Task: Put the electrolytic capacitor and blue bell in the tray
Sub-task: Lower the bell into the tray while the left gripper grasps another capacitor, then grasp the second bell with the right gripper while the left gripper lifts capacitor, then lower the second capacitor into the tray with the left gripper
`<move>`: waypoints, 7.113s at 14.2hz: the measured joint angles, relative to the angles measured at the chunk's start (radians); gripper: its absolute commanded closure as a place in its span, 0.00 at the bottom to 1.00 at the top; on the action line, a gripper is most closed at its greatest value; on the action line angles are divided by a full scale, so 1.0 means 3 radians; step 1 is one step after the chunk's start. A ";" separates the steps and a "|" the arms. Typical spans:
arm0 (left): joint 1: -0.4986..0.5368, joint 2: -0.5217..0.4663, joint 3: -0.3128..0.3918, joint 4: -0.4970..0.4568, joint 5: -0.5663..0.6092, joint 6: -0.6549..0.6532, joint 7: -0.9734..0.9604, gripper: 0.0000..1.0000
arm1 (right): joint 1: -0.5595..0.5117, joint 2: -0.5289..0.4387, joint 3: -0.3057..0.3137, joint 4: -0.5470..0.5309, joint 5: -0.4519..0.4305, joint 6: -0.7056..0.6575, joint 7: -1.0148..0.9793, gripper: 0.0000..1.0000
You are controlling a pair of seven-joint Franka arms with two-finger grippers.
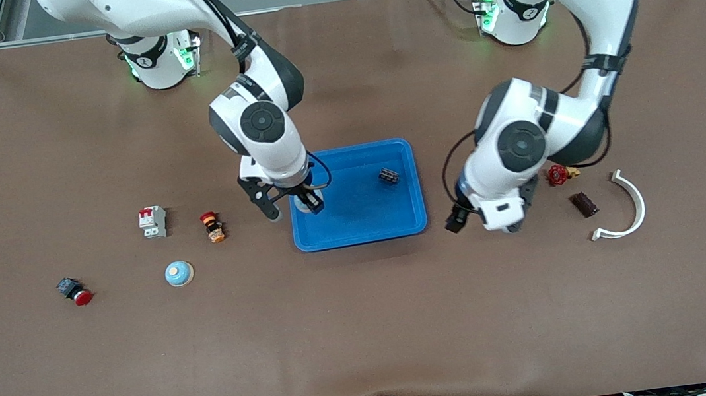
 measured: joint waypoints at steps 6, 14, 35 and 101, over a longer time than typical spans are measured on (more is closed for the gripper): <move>0.0768 0.0113 0.0010 -0.0254 0.0519 -0.0016 0.1031 0.00 | 0.0210 0.0005 -0.0005 -0.0425 -0.0006 0.0308 0.0316 1.00; 0.1579 0.0210 0.0009 -0.0742 0.0719 0.0697 0.2019 0.00 | 0.0412 0.0033 -0.0030 -0.0576 -0.0112 0.0507 0.0695 1.00; 0.1668 0.0341 -0.0015 -0.0852 0.0840 0.0817 0.2050 1.00 | 0.0383 0.0185 -0.0190 -0.0214 -0.0290 0.0208 0.0697 0.00; -0.0405 0.1030 -0.0511 0.0278 0.0372 0.0826 -0.1153 0.00 | -0.1818 0.0419 -0.0159 -0.0142 -0.0053 0.0376 -0.4310 1.00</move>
